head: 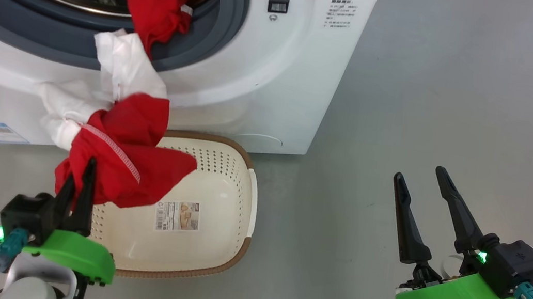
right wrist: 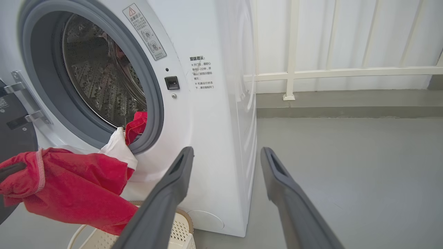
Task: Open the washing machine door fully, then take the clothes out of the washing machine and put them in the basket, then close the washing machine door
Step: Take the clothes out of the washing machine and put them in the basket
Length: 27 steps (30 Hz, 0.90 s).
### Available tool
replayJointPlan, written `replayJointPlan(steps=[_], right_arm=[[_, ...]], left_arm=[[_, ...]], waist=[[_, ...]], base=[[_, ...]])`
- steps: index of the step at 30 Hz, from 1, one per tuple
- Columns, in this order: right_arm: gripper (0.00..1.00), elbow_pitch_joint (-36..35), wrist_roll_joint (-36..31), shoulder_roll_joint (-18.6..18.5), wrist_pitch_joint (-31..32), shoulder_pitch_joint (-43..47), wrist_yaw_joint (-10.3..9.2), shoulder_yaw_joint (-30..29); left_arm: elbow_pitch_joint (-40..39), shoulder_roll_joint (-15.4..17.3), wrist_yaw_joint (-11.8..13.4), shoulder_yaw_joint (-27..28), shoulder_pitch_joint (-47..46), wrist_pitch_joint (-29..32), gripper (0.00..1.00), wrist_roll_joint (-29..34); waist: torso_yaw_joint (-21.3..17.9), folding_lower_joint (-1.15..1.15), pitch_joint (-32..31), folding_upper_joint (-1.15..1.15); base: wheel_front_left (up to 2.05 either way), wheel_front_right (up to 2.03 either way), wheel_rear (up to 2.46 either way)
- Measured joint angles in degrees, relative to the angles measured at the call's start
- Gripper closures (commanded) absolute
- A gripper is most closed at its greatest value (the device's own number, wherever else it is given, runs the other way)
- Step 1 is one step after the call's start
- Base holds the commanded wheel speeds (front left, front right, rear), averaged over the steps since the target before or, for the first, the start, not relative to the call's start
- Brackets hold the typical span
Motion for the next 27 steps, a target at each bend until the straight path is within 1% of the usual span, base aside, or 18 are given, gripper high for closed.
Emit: replayJointPlan(steps=[5,8,14,18,19,27], right_arm=[[0.0,0.0,0.0,0.0,0.0,0.0,0.0,0.0],[0.0,0.0,0.0,0.0,0.0,-0.3,0.0,0.0],[0.0,-0.6,0.0,0.0,0.0,-1.6,0.0,-0.2],[0.0,-0.9,0.0,0.0,0.0,-2.2,0.0,-0.3],[0.0,-0.9,0.0,0.0,0.0,-2.2,0.0,-0.3],[0.0,-0.9,0.0,0.0,0.0,-2.3,0.0,-0.3]], left_arm=[[8.6,-1.8,-2.0,-0.2,-3.8,-1.3,1.0,-0.5],[12.7,-2.6,-2.4,0.0,-6.0,-1.5,1.0,-0.6],[19.4,-3.6,-4.5,0.4,-9.3,-1.8,1.0,-0.5],[23.4,-4.8,-5.7,1.2,-10.8,-1.8,1.0,0.0],[23.4,-4.8,-5.7,1.2,-10.8,-1.8,1.0,0.0],[32.3,-6.3,-9.6,2.7,-13.8,-1.8,1.0,0.4]], waist=[[-0.3,0.0,1.3,0.0],[-0.5,0.0,2.2,0.0],[-0.9,0.0,4.2,0.0],[-1.2,0.0,5.5,0.0],[-1.2,0.0,5.5,0.0],[-2.0,0.0,7.5,0.0]], base=[[0.0,0.0,0.0],[0.0,0.0,0.0],[0.0,0.0,0.0],[0.0,0.0,0.0],[0.0,0.0,0.0],[0.0,0.0,0.0]])
